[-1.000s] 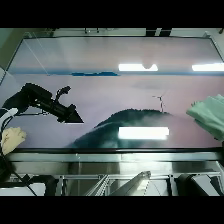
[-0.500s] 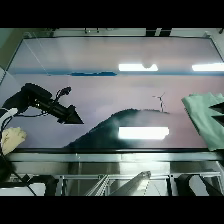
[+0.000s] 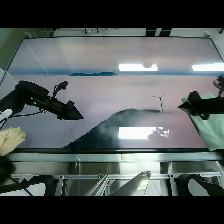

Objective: Fold the shirts.

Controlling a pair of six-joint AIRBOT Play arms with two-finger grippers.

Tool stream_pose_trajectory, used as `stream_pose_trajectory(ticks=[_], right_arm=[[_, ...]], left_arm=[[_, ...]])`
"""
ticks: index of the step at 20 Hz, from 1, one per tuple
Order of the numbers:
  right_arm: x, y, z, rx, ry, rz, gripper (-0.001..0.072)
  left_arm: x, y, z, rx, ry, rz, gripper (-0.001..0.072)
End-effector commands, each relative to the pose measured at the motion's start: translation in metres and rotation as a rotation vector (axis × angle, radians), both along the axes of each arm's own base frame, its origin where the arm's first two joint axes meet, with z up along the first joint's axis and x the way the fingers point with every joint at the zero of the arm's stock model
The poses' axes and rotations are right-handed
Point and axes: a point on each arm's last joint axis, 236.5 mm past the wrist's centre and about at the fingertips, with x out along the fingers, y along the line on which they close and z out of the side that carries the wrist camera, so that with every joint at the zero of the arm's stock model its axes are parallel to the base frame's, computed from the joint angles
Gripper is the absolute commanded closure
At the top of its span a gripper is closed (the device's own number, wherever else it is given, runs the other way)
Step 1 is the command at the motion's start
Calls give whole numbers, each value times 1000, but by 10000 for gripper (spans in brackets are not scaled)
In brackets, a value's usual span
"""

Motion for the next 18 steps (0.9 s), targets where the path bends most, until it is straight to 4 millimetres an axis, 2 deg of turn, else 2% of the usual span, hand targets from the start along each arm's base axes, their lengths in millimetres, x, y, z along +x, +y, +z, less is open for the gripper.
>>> stream_pose_trajectory(ticks=[1,4,6,18], right_arm=[[19,65,-14,-19,-69,144,687],[22,112,-8,31,-116,197,687],[23,126,-5,35,-146,220,688],[23,128,-5,30,-156,232,688]], left_arm=[[21,3,6,30,-93,69,682],[23,4,11,34,-115,75,682],[22,3,11,32,-111,71,681],[22,3,11,32,-111,71,681]])
